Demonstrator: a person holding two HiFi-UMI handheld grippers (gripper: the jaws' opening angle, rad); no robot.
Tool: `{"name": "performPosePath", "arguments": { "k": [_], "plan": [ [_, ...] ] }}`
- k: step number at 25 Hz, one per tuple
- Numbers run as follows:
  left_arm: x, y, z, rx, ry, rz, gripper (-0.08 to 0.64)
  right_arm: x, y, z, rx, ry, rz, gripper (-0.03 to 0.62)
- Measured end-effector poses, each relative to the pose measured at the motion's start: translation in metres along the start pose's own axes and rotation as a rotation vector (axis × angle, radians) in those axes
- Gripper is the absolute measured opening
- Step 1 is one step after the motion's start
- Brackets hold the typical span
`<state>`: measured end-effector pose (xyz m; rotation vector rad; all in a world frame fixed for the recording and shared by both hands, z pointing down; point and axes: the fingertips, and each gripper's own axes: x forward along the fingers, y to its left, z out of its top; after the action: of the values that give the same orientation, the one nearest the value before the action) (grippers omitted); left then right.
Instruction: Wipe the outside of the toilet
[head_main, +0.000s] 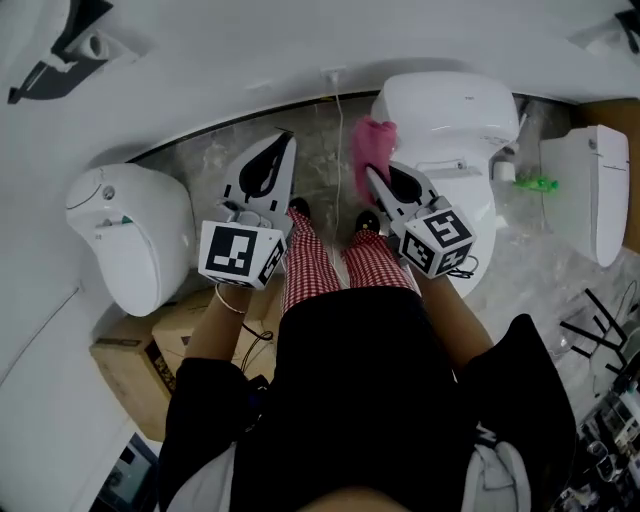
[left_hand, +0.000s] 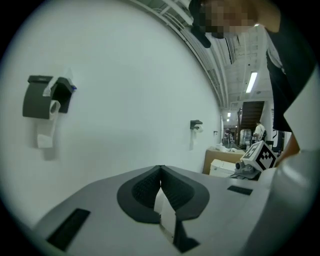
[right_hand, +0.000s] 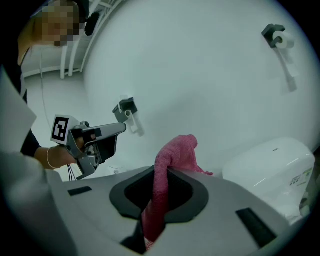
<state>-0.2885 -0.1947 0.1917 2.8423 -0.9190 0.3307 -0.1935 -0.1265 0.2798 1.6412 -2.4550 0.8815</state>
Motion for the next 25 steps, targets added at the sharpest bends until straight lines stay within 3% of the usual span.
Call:
{"name": "performPosePath", "arguments": {
  "k": [3,8,13,18,25],
  "plan": [
    [0.022,0.011,-0.015,-0.053,0.001,-0.060,0.009,0.027,-0.013,-0.013,0.037,-0.005,-0.071,0.055],
    [0.050,0.038,-0.060,-0.094,0.014,-0.075,0.009,0.073,-0.050,-0.039,0.035,0.012,-0.239,0.055],
    [0.066,0.042,-0.105,-0.126,0.032,-0.087,0.009,0.110,-0.083,-0.060,0.045,0.030,-0.310,0.055],
    [0.064,0.040,-0.138,-0.225,0.037,-0.087,0.009,0.139,-0.119,-0.077,0.086,0.044,-0.374,0.055],
    [0.056,0.057,-0.162,-0.273,0.061,-0.065,0.009,0.181,-0.159,-0.082,0.099,0.086,-0.466,0.055]
  ]
}}
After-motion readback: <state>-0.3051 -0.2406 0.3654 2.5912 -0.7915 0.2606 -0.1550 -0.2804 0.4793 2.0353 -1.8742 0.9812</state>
